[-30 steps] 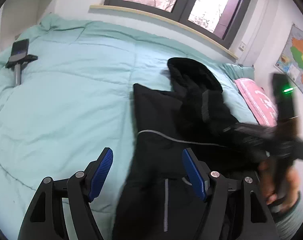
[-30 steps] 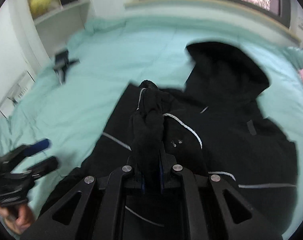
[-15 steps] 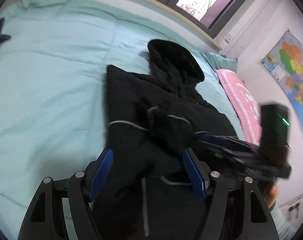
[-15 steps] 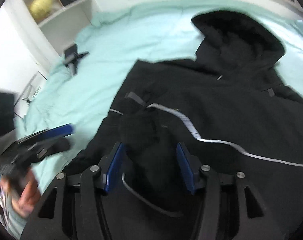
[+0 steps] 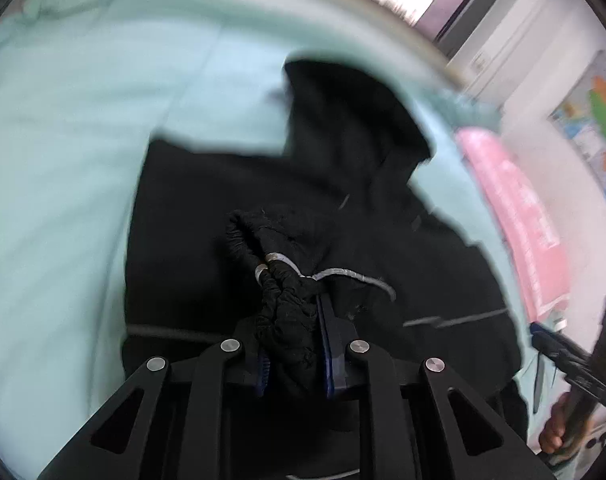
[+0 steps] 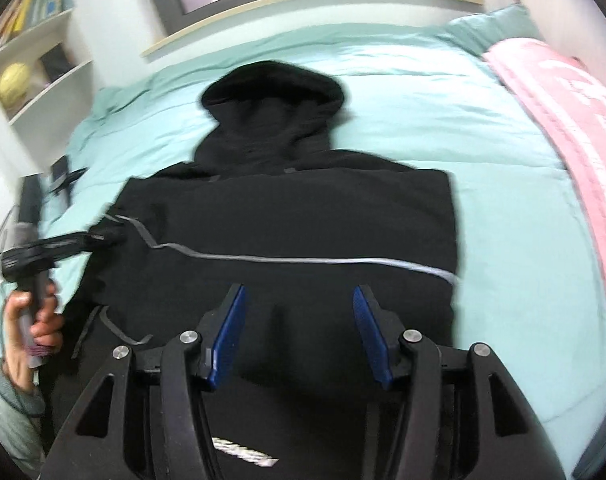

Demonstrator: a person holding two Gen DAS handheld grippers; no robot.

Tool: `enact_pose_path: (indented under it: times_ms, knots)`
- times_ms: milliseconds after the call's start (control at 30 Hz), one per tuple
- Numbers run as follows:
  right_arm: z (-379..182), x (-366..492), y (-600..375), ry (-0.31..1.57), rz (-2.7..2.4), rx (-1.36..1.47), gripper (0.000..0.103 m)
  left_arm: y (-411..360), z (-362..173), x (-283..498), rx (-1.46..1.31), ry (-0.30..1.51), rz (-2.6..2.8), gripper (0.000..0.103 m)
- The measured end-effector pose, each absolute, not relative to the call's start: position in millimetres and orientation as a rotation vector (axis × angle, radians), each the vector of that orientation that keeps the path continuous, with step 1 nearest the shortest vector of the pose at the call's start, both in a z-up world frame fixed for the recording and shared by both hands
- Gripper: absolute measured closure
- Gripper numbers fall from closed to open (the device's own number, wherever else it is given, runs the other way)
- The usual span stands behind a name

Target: Fold large clothes

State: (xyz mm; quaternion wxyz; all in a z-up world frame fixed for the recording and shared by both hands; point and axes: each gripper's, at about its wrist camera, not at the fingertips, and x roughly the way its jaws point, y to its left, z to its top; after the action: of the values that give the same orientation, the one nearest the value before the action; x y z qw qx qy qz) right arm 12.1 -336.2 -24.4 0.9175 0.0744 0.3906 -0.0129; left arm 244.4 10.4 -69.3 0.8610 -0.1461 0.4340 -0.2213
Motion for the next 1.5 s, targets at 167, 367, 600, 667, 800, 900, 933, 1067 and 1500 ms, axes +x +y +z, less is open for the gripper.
enact_pose_path:
  times_ms: [167,367,600,667,800,900,933,1067,1500]
  knots:
    - [-39,26,-357,0.818,-0.071,0.17,0.027,57,-51,241,-0.402,0.828,-0.508,0.083]
    - [-98,58,-347,0.948,-0.125,0.084,0.024,82,-134,261,-0.47,1.111,-0.469,0.081]
    - [-79,54,-356,0.992,-0.101,0.079,0.023,85,-66,221,-0.237,0.908,-0.438,0.049]
    - [-56,52,-358,0.928,-0.057,0.12,0.023,74,-33,208,-0.166,0.807,-0.409,0.045]
    - [-33,83,-351,0.848,-0.104,0.116,0.023,38,-11,222,-0.146,0.801,-0.465,0.045]
    - [-49,117,-349,0.878,-0.133,0.135,0.023,-7,-44,248,-0.072,0.883,-0.407,0.045]
    - [-61,128,-350,0.913,-0.156,0.145,0.023,-11,-58,254,-0.055,0.917,-0.374,0.045]
    - [-93,144,-348,0.975,-0.207,0.074,0.024,0,-120,277,-0.149,1.041,-0.332,0.046]
    - [-53,50,-306,0.906,-0.044,0.065,0.022,21,-71,194,-0.244,0.883,-0.453,0.046]
